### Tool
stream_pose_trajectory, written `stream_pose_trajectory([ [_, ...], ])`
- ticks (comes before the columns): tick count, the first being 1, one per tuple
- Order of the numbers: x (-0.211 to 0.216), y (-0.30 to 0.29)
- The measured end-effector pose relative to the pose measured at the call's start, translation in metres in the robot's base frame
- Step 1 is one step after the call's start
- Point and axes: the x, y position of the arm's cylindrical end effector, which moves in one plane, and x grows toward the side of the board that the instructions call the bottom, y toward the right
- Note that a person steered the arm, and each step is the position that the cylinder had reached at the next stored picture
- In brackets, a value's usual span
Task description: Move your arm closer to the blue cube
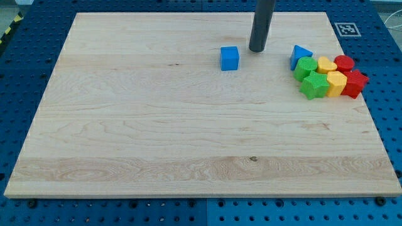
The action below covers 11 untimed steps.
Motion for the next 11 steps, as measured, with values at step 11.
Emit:
stream_pose_trajectory([
  [11,0.021,-0.111],
])
